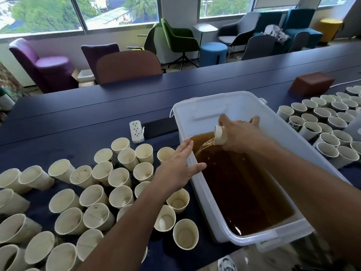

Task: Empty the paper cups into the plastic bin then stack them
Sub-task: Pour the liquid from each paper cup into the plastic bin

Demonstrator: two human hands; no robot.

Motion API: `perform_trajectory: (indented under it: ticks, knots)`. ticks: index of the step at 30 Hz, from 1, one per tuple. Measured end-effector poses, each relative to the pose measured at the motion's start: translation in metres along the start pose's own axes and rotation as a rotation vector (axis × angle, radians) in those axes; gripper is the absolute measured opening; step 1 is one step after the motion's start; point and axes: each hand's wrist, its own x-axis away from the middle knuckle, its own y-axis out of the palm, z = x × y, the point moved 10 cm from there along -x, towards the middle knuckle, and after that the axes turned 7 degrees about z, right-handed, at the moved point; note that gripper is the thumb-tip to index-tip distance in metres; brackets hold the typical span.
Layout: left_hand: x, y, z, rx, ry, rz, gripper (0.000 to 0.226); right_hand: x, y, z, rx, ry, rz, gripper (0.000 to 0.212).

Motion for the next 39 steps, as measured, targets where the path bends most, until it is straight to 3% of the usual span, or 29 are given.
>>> perform_trajectory:
  ticks: [9,15,20,24,28,33,39]
  knots:
    - [0.000,-0.001,0.002,-0.002,0.007,0.009,0.083,-0.006,-0.033,-0.010,0.163,-0.059,0.211,0.054]
    - [0.000,-0.001,0.003,0.018,0.006,0.007,0.083,0.008,-0.004,-0.021,0.237,-0.062,0.155,0.048]
    - [0.000,-0.001,0.002,0.024,0.001,0.011,0.083,0.016,-0.029,-0.013,0.077,0.052,0.426,0.044]
    - [0.001,-0.002,0.004,0.022,0.011,0.009,0.083,0.019,0.005,-0.013,0.096,0.050,0.240,0.049]
    - [0.001,-0.002,0.004,0.032,0.013,0.011,0.083,0.022,-0.004,-0.004,-0.002,0.111,0.379,0.050]
    - [0.001,-0.002,0.004,0.049,0.005,0.023,0.083,0.025,0.020,0.005,-0.164,0.231,0.202,0.046]
    - [0.000,-0.007,0.004,0.235,-0.004,0.051,0.082,0.034,-0.039,0.000,-0.639,0.322,0.518,0.063]
